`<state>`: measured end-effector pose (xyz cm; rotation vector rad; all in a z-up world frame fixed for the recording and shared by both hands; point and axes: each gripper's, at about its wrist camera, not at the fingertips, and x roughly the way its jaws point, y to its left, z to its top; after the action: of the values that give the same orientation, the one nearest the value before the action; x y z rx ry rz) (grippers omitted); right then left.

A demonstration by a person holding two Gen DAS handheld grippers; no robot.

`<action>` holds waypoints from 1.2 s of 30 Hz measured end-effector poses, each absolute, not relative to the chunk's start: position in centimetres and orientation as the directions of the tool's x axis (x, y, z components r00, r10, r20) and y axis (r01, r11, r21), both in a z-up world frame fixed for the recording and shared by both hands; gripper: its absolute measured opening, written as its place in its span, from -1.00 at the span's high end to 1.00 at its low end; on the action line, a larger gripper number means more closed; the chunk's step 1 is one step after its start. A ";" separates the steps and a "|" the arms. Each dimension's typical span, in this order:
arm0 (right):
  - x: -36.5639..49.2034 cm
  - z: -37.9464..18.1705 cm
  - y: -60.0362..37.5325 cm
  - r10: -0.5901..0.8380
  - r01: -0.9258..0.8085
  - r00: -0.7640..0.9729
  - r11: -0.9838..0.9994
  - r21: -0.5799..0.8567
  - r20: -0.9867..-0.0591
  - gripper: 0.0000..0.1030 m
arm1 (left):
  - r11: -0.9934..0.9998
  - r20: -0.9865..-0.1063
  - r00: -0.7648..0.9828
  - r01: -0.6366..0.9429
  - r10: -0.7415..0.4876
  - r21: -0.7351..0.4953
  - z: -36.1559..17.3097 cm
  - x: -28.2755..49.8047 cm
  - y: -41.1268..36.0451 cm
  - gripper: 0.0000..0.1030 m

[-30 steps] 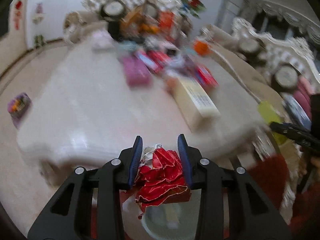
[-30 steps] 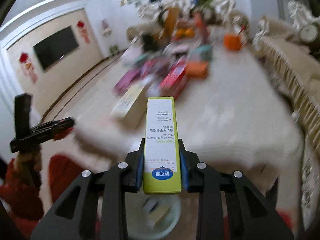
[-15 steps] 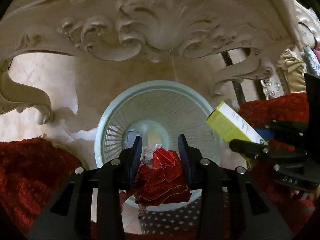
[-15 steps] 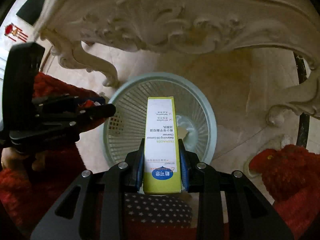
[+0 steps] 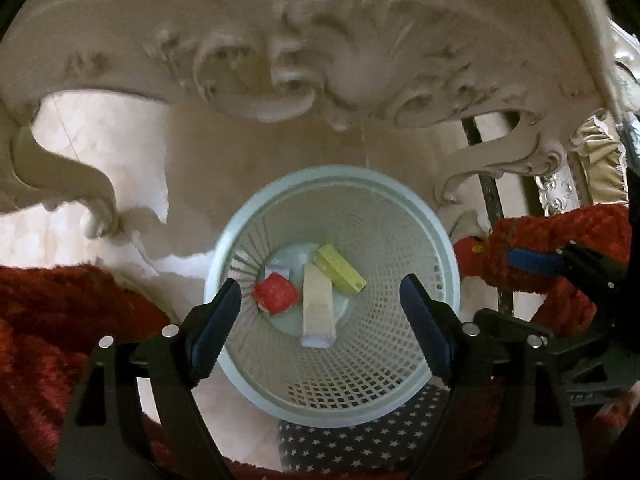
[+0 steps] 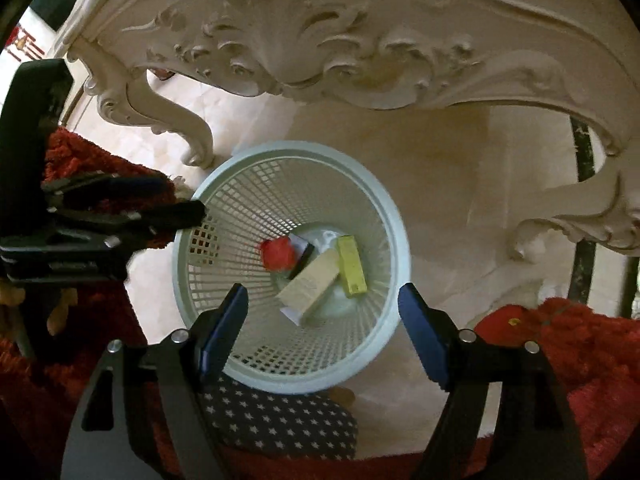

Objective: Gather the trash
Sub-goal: 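Grasp the cream barcode box with the left gripper while the right grasps the red box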

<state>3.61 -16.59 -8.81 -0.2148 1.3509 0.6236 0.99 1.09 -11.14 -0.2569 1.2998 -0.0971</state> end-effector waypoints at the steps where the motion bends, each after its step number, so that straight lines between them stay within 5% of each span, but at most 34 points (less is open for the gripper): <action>1: 3.4 -8.0 -17.0 0.289 -0.538 0.093 0.820 0.197 -0.953 -0.43 | 0.971 -0.934 0.293 -0.063 -0.204 -0.232 -9.9 0.7 1.1 -0.55; 6: 3.7 -0.1 -20.1 0.361 -0.515 0.233 0.834 0.200 -0.903 -0.43 | 0.976 -0.872 0.450 0.000 -0.194 -0.217 -1.4 -0.1 1.2 -0.55; 10: 6.7 8.9 -22.4 0.399 -0.440 0.519 0.883 0.165 -0.756 -0.43 | 0.977 -0.768 0.610 0.054 -0.195 -0.205 6.1 0.9 -0.2 -0.55; 15: 13.5 13.2 -20.1 0.375 -0.369 0.686 0.918 0.146 -0.623 -0.43 | 0.989 -0.698 0.707 0.019 -0.117 -0.147 9.3 5.5 -2.2 -0.65; 36: 26.8 7.7 -13.9 0.270 -0.311 0.561 0.945 0.103 -0.782 -0.42 | 0.987 -0.747 0.662 -0.154 0.062 -0.055 6.3 15.8 -2.2 -0.65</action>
<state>26.84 -13.91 7.66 -0.0487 0.9129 0.3427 15.80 -2.22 6.26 -0.1164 0.8384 0.1221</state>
